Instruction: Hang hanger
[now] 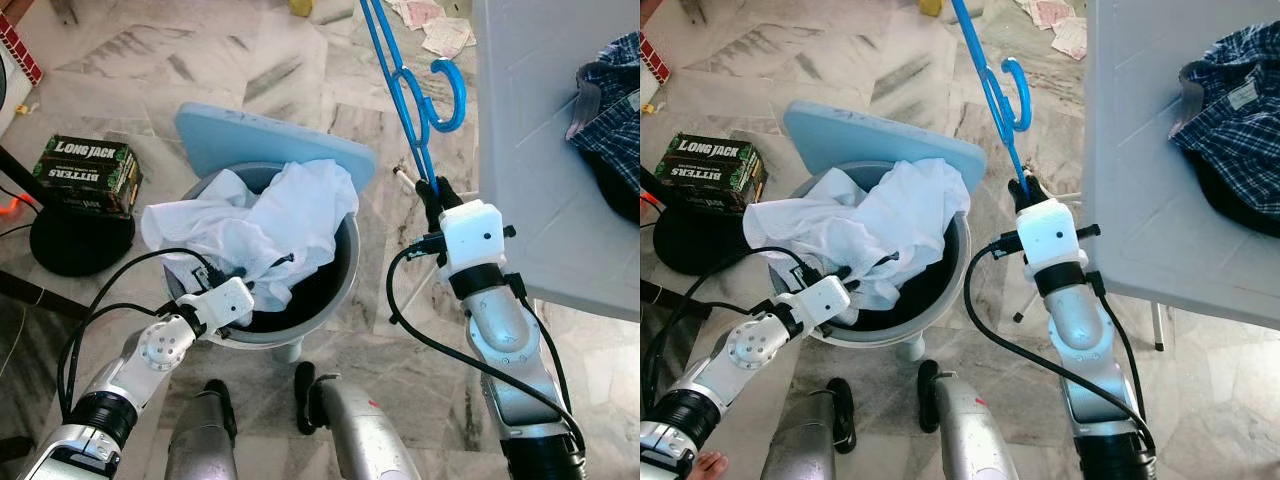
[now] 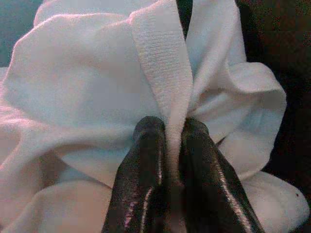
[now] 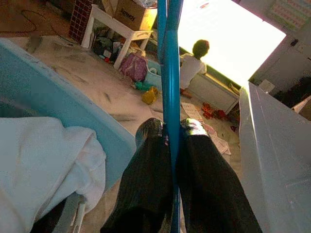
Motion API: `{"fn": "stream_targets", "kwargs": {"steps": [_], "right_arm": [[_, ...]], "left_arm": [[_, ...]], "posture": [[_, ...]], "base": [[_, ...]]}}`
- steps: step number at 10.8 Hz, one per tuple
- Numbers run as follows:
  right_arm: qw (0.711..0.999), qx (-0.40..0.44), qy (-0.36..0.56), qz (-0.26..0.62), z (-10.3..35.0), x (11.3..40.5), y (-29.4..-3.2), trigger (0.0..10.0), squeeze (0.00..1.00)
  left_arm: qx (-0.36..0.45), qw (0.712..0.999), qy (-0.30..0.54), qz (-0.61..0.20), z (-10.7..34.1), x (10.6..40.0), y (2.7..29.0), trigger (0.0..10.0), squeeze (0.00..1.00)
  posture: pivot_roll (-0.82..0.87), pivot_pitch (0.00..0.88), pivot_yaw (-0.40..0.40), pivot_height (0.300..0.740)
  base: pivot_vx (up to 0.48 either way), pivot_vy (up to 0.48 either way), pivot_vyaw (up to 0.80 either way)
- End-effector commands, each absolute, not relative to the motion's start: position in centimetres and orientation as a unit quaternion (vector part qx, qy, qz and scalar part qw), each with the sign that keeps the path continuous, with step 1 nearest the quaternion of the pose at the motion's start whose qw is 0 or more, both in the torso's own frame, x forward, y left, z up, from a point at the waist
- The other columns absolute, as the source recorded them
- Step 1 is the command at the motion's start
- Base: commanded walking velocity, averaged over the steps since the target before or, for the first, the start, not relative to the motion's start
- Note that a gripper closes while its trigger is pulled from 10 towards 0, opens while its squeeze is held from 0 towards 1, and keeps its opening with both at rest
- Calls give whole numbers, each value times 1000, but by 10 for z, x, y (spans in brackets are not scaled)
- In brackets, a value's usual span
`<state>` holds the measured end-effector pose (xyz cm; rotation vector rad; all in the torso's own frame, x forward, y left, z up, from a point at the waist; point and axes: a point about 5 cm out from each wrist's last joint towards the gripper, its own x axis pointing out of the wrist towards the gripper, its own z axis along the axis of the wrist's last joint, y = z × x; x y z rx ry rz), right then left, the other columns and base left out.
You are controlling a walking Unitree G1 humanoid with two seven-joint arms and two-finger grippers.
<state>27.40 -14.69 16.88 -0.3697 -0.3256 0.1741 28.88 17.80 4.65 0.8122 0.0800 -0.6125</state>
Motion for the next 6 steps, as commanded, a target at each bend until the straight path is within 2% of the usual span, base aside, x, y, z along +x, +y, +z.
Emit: {"fn": "stream_targets", "kwargs": {"steps": [1,6], "right_arm": [[965,-186,-165,83,171,273,-149,10000,0],[965,-186,-166,82,170,274,-149,10000,0]], "left_arm": [[382,875,43,-295,42,286,178,0,0],[369,887,24,-276,50,291,181,0,0]], "posture": [[-59,347,-154,740],[-59,345,-155,740]], "base": [[0,0,0],[0,0,0]]}}
